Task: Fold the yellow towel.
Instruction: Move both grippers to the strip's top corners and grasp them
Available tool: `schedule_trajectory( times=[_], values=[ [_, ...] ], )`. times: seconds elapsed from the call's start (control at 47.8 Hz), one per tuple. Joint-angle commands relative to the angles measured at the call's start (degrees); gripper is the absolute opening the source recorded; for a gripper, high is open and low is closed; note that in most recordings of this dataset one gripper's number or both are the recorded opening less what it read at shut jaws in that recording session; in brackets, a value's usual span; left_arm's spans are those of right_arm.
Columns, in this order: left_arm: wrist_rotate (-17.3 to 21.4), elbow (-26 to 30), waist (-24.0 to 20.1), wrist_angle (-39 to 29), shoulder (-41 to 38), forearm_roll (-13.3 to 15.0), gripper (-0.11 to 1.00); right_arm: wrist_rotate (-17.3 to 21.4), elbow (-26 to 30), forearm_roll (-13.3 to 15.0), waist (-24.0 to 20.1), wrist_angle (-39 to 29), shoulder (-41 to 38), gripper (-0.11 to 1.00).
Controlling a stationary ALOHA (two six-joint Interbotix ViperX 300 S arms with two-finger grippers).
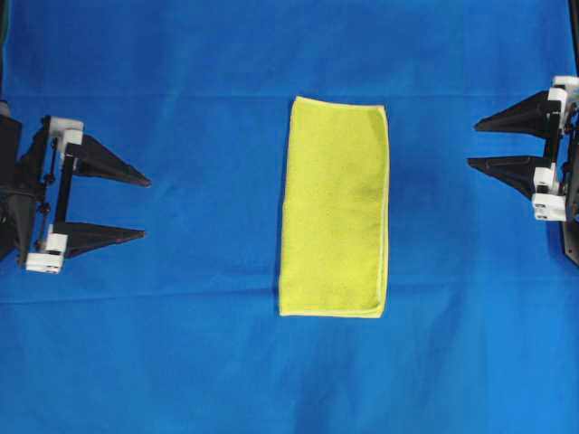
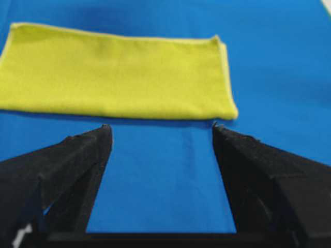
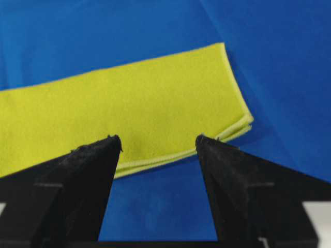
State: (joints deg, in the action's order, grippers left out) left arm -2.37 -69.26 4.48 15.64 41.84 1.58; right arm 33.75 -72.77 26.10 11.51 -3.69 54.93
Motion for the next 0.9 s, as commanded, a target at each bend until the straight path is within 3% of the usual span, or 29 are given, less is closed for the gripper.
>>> schedule_trajectory(
  times=[0.0,0.23,0.523,0.878],
  values=[
    [0.1,1.3,-0.2,1.8,-1.3,0.0,0.74,0.2,1.1,-0.1,0.2,0.8,-1.1,0.63],
    [0.8,5.9,-3.8,8.7,-11.6,0.0,0.74,0.8,6.1,-0.3,3.4,0.4,-7.9,0.63],
    [1.0,18.2,-14.1,9.0,-30.0,0.0,0.74,0.5,12.2,1.0,9.4,1.5,-27.9,0.63],
    [0.7,28.0,-20.7,9.3,-45.8,0.0,0.74,0.1,21.8,3.1,12.0,1.1,-46.8,0.63]
  ],
)
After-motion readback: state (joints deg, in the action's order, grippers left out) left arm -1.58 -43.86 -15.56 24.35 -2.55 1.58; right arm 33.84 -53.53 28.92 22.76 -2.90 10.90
